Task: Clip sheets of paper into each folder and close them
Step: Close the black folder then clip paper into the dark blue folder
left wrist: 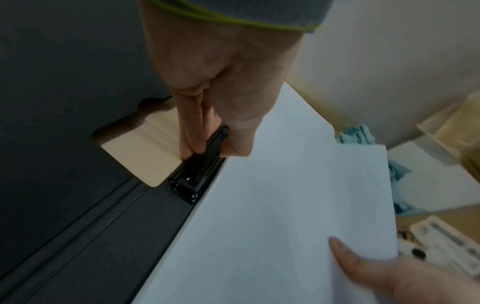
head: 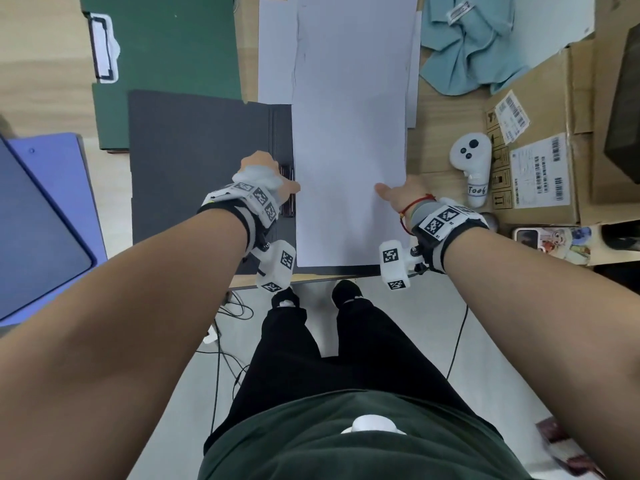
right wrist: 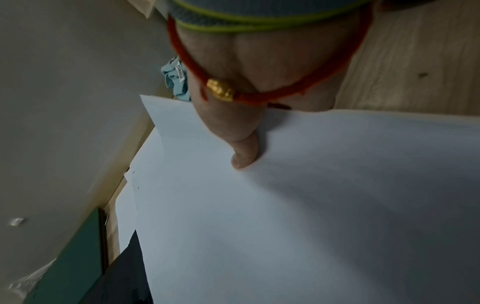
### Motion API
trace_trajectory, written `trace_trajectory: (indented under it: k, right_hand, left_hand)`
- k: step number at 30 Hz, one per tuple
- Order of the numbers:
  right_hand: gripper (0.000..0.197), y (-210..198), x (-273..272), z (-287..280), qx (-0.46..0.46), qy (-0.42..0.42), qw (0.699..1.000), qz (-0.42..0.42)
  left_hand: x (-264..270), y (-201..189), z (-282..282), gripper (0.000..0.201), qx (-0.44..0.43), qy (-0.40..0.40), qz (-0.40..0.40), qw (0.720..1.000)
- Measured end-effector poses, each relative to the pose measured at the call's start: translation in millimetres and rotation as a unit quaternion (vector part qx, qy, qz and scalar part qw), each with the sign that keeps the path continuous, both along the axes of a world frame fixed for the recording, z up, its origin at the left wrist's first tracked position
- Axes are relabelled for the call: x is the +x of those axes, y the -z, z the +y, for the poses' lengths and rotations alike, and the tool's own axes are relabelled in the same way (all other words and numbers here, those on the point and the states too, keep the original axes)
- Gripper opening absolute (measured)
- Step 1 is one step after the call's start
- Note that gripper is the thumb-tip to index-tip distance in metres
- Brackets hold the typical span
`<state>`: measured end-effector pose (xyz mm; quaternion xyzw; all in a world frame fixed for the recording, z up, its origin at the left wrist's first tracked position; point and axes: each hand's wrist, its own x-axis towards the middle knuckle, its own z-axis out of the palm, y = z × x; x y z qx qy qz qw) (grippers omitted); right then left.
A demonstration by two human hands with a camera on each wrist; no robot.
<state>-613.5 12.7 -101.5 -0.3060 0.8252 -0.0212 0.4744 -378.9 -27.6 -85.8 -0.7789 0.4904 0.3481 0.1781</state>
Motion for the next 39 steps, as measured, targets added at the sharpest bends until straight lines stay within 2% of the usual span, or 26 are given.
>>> trace_trajectory:
  k: [4, 7, 12, 15, 17, 23, 27, 30, 32, 35, 39]
  right_hand:
    - [0.076, 0.2, -1.6, 2.5, 0.012, 0.005, 1.000, -0.002]
    - [0.077, 0.8, -3.5, 3.5, 0.019, 0.000, 1.000, -0.001]
    - [0.077, -0.8, 2.8, 3.9, 0.012, 0.003, 1.000, -0.006]
    - [0.073, 2.9, 8.9, 6.1, -0.012, 0.020, 1.000, -0.017]
    - [0.074, 1.7, 12.5, 6.8, -0.013, 0.023, 1.000, -0.016]
    - [0.072, -3.1, 18.7, 4.1, -0.012, 0.037, 0.998, -0.040]
    - [0.080, -2.3, 16.3, 1.5, 0.008, 0.039, 0.998, -0.046]
    - [0.072, -3.8, 14.4, -0.1, -0.001, 0.067, 0.996, -0.063]
    - [0.068, -5.2, 15.9, -0.7, -0.002, 0.074, 0.995, -0.071]
    - [0.072, -6.7, 16.9, -1.7, 0.003, 0.073, 0.995, -0.072]
    - [0.076, -7.1, 16.5, -2.3, 0.006, 0.052, 0.996, -0.067]
  left_hand:
    - [22.4, 4.3, 4.3, 0.032, 0.033, -0.066, 0.090, 0.993]
    - [31.1, 16.3, 6.7, 0.027, 0.022, -0.123, 0.153, 0.980]
    - [36.9, 25.2, 7.9, 0.038, 0.015, -0.142, 0.212, 0.967]
    - [39.3, 29.8, 7.7, 0.024, 0.014, -0.161, 0.245, 0.956]
    - [40.0, 27.9, 7.4, 0.015, 0.011, -0.169, 0.247, 0.954]
    - [41.3, 27.2, 7.2, 0.032, 0.020, -0.153, 0.219, 0.964]
    - [40.5, 29.4, 8.0, 0.025, 0.009, -0.160, 0.218, 0.963]
    - [39.4, 29.5, 7.3, 0.021, 0.006, -0.164, 0.215, 0.963]
    - [38.8, 29.9, 7.0, 0.024, 0.004, -0.168, 0.211, 0.963]
    - [38.7, 33.8, 5.9, 0.031, -0.007, -0.177, 0.207, 0.962]
    - [36.0, 30.7, 4.4, 0.026, -0.002, -0.165, 0.197, 0.966]
